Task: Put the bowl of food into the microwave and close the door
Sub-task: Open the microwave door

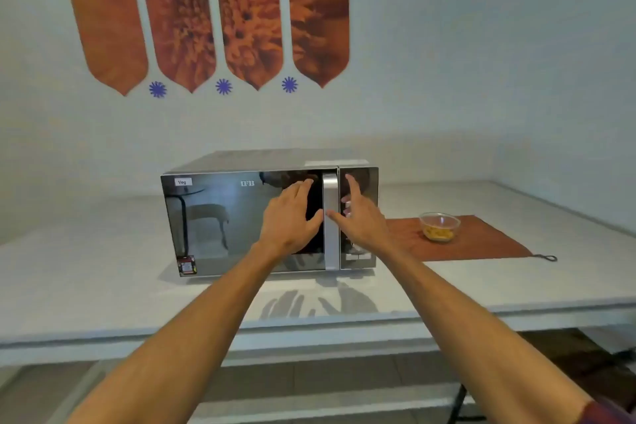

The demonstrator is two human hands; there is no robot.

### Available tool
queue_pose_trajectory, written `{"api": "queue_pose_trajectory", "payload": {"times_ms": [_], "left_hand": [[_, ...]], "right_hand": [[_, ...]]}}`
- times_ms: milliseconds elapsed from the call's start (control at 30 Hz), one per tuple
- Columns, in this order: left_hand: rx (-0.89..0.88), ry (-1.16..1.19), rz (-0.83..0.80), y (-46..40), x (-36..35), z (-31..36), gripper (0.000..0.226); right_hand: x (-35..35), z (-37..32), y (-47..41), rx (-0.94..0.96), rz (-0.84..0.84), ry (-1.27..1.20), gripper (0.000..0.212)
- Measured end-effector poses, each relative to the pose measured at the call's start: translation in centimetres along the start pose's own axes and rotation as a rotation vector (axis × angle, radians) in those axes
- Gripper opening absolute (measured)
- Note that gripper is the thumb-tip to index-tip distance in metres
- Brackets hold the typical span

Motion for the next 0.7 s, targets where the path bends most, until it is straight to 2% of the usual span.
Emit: {"api": "queue_pose_trajectory", "payload": {"times_ms": [233, 367, 533, 700], "left_hand": [[-0.081, -0.076, -0.052, -2.5, -2.1, -0.1, 0.071], [-0.103, -0.102, -0.071, -3.1, -3.0, 0.3, 0.070], [-0.065, -0.077, -0.062, -3.9, -3.4, 0.5, 0.056], [-0.031, -0.048, -0.051, -4.1, -3.8, 0.3, 0.054]], "right_hand": [[-0.8, -0.2, -1.8, 0.009, 0.026, -0.093, 0.079], [-2.2, 0.4, -2.8, -0.024, -0.025, -0.111, 0.070], [-2.3, 0.9, -3.0, -0.009, 0.029, -0.179, 0.057], [-1.8, 0.8, -3.4, 0.035, 0.043, -0.182, 0.051]]}}
Point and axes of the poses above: each hand's wrist, its own y-axis away from the middle knuckle, its own x-axis out of the back of the hand, z = x × y, the point moved 8 cm from there along -y, towards the middle knuckle, and after that the axes turned 13 degrees about -y, right-handed, at the moved point
